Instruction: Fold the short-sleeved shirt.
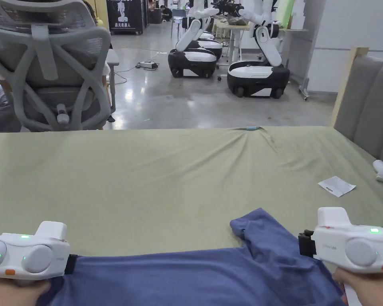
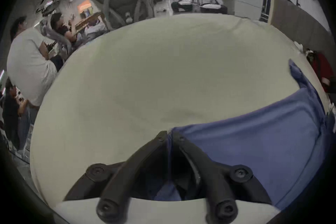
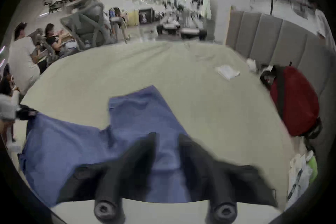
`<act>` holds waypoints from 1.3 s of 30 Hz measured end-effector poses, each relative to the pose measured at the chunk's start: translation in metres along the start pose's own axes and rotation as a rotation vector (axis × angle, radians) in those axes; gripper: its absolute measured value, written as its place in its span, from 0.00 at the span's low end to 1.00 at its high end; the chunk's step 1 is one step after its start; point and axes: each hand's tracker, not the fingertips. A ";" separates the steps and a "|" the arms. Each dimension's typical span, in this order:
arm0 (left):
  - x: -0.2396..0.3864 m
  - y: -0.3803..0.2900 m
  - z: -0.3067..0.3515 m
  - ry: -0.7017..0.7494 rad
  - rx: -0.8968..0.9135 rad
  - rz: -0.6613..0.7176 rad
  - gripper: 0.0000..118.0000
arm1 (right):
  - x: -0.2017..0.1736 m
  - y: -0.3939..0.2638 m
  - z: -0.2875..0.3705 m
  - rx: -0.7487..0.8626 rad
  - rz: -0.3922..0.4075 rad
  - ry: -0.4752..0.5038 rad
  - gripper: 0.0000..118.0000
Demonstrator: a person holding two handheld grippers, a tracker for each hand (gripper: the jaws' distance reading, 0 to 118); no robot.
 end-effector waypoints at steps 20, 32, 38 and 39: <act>-0.020 -0.018 0.142 -0.123 0.231 0.130 0.02 | 0.001 -0.007 0.108 0.111 0.104 0.082 0.00; -0.038 -0.189 0.194 -0.141 0.062 0.174 0.02 | 0.012 -0.188 0.194 0.036 0.044 0.116 0.00; -0.028 -0.209 0.200 -0.088 0.085 0.228 0.40 | 0.000 -0.198 0.201 0.034 0.064 0.097 0.11; -0.023 -0.203 0.211 -0.080 0.144 0.212 0.62 | -0.007 -0.191 0.213 0.099 0.063 0.093 0.25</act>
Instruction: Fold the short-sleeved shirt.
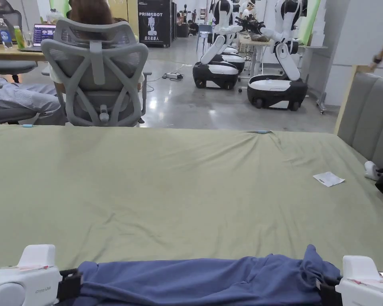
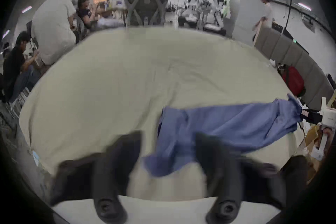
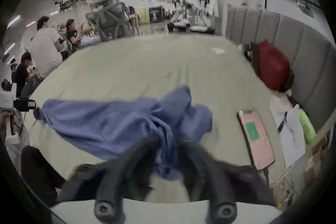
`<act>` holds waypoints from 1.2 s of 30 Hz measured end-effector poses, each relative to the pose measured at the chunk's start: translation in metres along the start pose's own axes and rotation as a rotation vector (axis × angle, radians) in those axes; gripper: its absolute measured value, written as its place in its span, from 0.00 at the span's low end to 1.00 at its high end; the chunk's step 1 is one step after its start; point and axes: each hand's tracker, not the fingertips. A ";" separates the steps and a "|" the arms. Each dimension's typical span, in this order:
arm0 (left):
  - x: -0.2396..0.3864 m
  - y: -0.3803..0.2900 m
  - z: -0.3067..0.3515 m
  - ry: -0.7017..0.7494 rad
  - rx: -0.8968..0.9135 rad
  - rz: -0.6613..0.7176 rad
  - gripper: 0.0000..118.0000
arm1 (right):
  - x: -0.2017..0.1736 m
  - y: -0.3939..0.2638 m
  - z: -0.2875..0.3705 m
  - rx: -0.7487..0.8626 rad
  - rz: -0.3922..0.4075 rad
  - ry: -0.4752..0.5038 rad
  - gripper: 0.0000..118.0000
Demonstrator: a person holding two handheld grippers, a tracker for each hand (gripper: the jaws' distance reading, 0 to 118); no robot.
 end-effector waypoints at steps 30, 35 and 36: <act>-0.031 0.013 -0.021 -0.151 0.108 0.448 0.83 | -0.152 0.049 0.031 0.451 0.147 0.012 0.00; -0.085 -0.027 -0.057 -0.297 -0.072 0.727 0.90 | -0.160 0.047 0.027 0.439 0.148 0.035 0.00; -0.091 -0.035 -0.070 -0.373 -0.129 0.783 0.89 | -0.161 0.046 0.027 0.436 0.149 0.038 0.00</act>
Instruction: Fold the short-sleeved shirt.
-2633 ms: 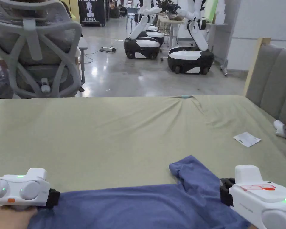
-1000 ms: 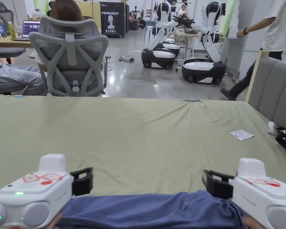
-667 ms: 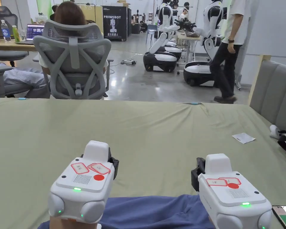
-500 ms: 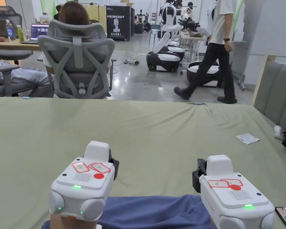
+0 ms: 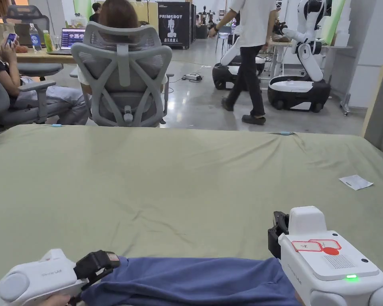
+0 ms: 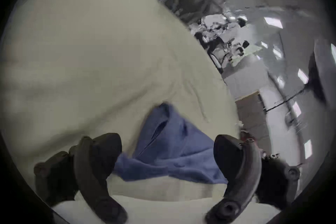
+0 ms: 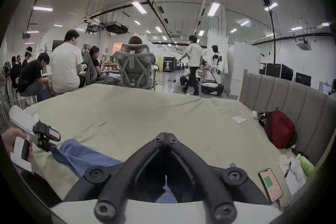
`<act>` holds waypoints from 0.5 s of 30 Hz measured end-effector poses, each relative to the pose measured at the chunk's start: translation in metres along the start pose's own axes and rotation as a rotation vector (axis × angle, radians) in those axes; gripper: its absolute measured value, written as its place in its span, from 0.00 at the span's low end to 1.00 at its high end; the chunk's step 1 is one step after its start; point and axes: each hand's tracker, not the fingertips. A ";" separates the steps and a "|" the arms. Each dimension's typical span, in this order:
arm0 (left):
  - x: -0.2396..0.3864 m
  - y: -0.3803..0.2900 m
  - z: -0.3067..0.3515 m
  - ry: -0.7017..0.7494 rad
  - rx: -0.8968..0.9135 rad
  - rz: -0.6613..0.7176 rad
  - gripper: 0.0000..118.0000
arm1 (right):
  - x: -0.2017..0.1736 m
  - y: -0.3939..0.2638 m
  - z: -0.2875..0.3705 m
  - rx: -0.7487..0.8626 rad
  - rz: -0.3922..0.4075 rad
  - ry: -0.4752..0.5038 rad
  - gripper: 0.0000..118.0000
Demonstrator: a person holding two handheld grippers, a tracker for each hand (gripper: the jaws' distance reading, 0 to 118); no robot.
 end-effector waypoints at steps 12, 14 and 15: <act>-0.005 -0.030 -0.068 -0.153 -0.004 0.181 0.13 | 0.003 -0.012 0.008 -0.041 0.003 -0.018 0.00; 0.003 -0.025 -0.050 -0.184 0.086 0.153 0.09 | 0.005 -0.014 0.008 -0.047 0.006 -0.023 0.00; 0.009 -0.020 -0.039 -0.125 0.173 0.090 0.09 | 0.004 -0.015 0.008 -0.052 0.005 -0.025 0.00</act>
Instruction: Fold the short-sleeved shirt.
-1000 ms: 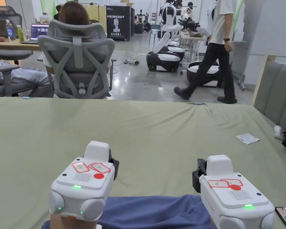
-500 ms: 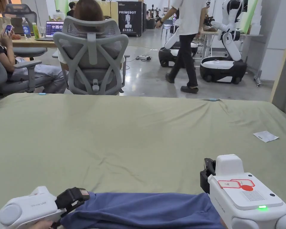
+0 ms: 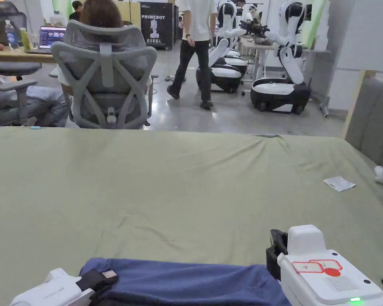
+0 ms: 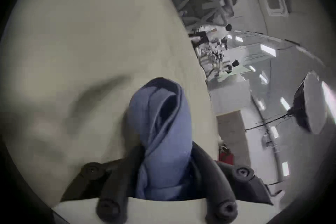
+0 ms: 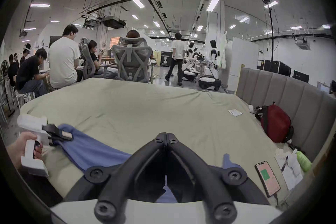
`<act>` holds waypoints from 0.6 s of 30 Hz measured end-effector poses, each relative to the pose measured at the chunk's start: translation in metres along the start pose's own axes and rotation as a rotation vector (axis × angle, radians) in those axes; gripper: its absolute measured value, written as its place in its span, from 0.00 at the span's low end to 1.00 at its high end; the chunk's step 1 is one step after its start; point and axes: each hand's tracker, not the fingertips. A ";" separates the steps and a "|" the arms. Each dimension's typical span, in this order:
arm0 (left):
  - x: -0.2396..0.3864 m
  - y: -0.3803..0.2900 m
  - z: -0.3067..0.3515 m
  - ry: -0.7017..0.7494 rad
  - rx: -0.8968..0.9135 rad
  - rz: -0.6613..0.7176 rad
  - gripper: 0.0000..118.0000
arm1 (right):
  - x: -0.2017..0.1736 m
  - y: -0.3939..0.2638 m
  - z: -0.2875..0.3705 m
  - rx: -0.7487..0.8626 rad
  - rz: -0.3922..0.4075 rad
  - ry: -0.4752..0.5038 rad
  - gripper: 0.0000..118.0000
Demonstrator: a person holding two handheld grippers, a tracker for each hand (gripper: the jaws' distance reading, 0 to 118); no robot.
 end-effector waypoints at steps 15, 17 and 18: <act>0.143 -0.139 -0.040 0.336 0.007 -1.325 0.09 | 0.004 -0.015 0.005 -0.040 -0.046 0.017 0.00; 0.143 -0.170 -0.059 0.357 -0.045 -1.379 0.08 | 0.008 -0.020 0.008 -0.046 -0.054 0.018 0.00; 0.141 -0.181 -0.069 0.374 -0.071 -1.391 0.08 | 0.011 -0.022 0.009 -0.049 -0.058 0.018 0.00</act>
